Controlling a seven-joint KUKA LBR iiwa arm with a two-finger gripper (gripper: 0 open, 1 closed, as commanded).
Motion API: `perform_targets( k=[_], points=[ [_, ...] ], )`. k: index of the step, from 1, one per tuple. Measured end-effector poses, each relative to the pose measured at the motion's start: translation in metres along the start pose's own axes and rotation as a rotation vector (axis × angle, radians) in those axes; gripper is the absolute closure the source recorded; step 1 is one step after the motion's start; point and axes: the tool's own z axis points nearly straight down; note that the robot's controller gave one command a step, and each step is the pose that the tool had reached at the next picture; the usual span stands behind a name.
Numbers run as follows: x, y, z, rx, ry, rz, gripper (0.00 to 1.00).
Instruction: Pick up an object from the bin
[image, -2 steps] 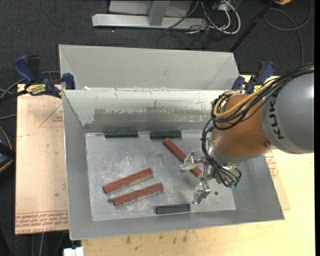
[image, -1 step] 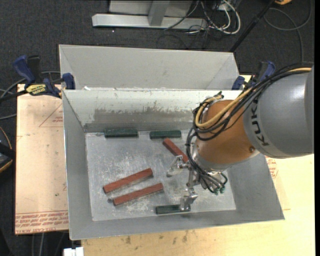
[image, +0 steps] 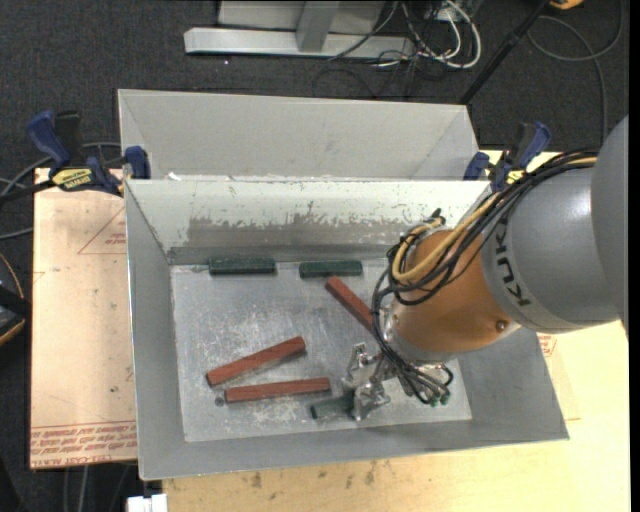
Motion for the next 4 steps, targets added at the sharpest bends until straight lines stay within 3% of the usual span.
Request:
perform_targets(
  k=[1,2,4],
  points=[
    [0.000,0.000,0.000,0.000,0.000,0.000,1.00],
    [-0.018,0.004,-0.107,0.000,0.013,-0.047,1.00],
    [-0.021,0.006,-0.104,0.000,0.013,-0.060,1.00]
  ],
)
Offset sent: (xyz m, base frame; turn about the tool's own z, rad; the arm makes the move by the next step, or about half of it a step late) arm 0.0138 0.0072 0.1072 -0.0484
